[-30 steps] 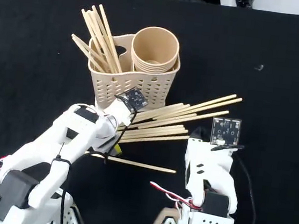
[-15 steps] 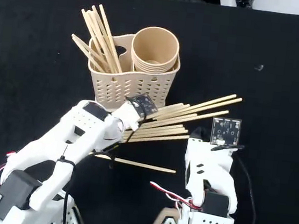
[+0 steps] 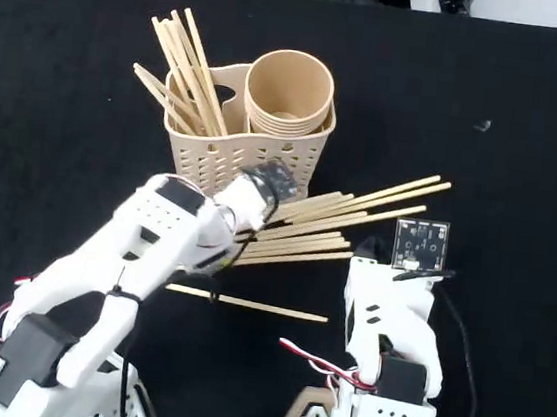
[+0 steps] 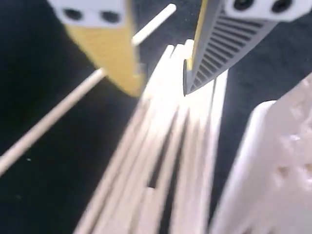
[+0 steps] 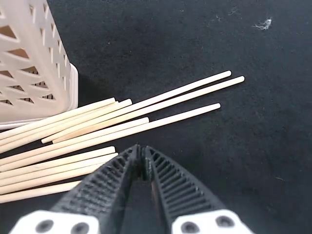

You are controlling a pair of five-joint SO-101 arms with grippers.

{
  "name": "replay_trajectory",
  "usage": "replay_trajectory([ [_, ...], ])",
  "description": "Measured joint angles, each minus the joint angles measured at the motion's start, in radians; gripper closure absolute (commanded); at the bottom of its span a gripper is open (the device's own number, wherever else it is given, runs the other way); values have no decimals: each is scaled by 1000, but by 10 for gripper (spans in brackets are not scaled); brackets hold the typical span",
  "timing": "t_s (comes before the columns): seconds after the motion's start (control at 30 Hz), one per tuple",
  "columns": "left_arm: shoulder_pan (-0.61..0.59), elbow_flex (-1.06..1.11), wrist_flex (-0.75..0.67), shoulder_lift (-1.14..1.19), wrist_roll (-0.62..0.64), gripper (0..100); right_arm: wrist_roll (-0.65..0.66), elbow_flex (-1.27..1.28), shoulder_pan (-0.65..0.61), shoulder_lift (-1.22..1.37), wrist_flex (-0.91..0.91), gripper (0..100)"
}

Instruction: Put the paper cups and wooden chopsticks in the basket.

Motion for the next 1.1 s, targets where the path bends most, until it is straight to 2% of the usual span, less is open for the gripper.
replay_trajectory([
  [0.37,-5,0,-12,12,-28,772,0,0,0,0,0,986],
  [0.57,-5,28,-114,120,-28,774,0,0,0,0,0,986],
  [0.83,-3,26,-123,140,-29,777,0,0,0,0,0,986],
  [0.9,5,23,-110,144,-28,812,0,0,0,0,0,986],
  [1.03,58,12,-32,144,-28,969,0,0,0,0,0,986],
  [1.1,97,2,26,147,-29,959,0,0,0,0,0,986],
])
